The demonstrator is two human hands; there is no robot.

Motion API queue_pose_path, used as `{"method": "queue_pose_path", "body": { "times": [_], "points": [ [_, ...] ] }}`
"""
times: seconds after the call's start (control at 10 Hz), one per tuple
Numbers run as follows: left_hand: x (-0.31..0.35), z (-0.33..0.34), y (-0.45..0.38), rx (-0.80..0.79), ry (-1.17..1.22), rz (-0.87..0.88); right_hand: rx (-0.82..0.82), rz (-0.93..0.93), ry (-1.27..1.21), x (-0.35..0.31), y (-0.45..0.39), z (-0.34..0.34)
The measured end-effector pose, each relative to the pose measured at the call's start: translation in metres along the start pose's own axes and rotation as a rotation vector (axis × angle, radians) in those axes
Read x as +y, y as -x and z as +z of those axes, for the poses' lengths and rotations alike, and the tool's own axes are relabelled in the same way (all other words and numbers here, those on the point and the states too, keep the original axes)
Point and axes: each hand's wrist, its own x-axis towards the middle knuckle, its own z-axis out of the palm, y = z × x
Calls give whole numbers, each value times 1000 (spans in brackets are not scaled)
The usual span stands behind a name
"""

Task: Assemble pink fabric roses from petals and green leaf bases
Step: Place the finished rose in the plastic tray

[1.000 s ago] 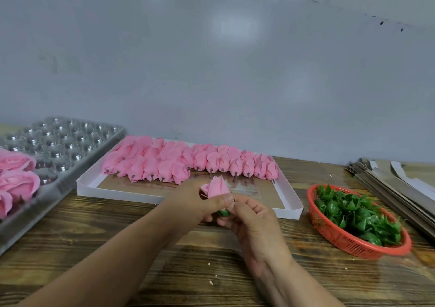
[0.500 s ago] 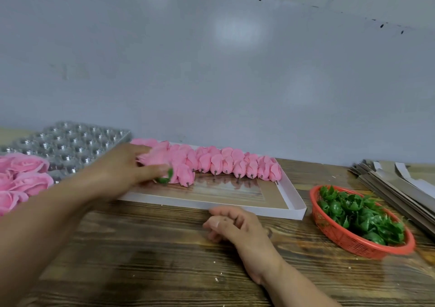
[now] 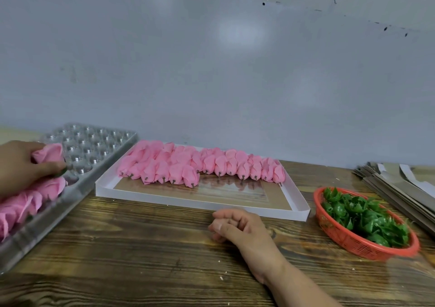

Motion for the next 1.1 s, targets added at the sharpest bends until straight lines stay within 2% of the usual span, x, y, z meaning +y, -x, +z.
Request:
{"method": "queue_pose_path", "body": {
  "times": [0.1,0.2,0.3,0.4,0.5,0.7,0.8,0.9,1.1],
  "points": [
    [-43,-31,-27,86,-107,-44,-3,-4,4,0,0,0],
    [-29,-48,-28,172,-161,-28,0,-8,16,0,-1,0],
    [1,-47,4,27,-192,47,-3,-14,24,1,-1,0],
    [42,-45,48,-225,-157,60,-6,-13,29,2,-1,-1],
    [83,-48,73,-246,-147,88,-9,-8,35,2,-1,-1],
    [105,-54,83,-149,-154,241,-2,-11,28,3,-2,-1],
    [99,-54,71,-5,-237,280,0,-11,23,5,-2,-1],
    [82,-54,59,-8,-347,307,-1,-15,23,5,-2,-1],
    [71,-52,49,-82,-374,220,-10,-11,28,5,-2,-2]
  ]
}}
